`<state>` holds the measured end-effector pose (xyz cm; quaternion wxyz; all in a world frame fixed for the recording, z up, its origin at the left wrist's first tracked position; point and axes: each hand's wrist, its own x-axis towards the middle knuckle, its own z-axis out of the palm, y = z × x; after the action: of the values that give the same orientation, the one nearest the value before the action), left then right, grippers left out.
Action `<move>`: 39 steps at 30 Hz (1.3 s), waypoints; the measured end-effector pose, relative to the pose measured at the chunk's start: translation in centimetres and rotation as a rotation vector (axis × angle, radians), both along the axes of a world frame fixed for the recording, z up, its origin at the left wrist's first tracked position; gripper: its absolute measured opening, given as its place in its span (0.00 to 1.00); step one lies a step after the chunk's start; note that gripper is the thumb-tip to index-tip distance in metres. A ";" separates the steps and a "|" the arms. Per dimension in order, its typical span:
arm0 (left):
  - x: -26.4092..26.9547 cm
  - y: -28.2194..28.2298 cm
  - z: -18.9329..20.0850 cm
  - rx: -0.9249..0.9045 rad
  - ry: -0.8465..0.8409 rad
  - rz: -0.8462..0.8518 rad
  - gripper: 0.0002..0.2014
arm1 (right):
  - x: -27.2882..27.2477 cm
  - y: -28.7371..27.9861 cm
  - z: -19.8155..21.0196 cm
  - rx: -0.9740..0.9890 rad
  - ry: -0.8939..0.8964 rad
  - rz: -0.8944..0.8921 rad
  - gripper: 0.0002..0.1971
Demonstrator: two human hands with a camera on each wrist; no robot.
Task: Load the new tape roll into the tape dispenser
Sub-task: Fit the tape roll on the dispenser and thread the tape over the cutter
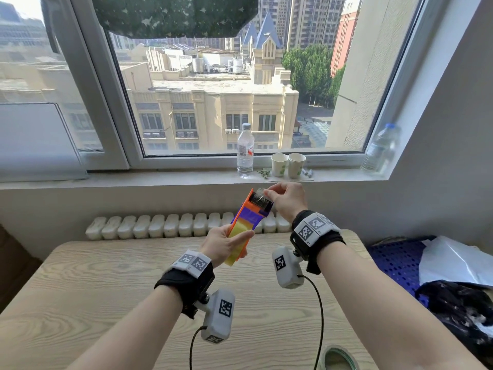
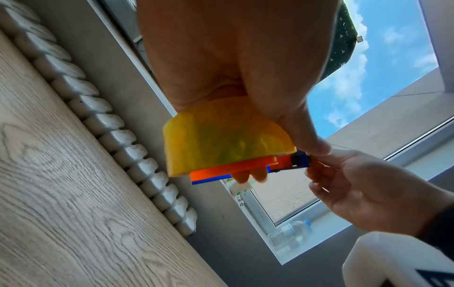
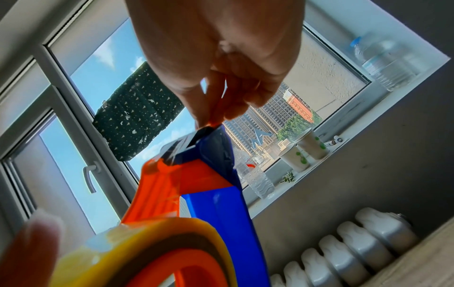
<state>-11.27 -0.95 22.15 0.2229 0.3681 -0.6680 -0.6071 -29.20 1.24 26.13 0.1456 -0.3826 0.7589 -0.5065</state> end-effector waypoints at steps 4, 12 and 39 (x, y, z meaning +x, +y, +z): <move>0.0 0.0 -0.1 0.002 -0.003 0.005 0.18 | 0.0 0.3 0.0 -0.009 -0.023 -0.003 0.05; 0.0 0.0 -0.2 0.039 0.009 0.007 0.16 | 0.7 0.4 -0.7 -0.044 -0.030 -0.041 0.05; 0.6 -2.4 0.1 0.130 0.087 -0.016 0.35 | 1.0 2.8 -2.7 0.099 -0.398 0.460 0.23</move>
<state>-10.71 -3.38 22.26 0.2225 0.3497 -0.6200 -0.6662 -28.20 4.02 23.45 0.4207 -0.4300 0.6328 -0.4875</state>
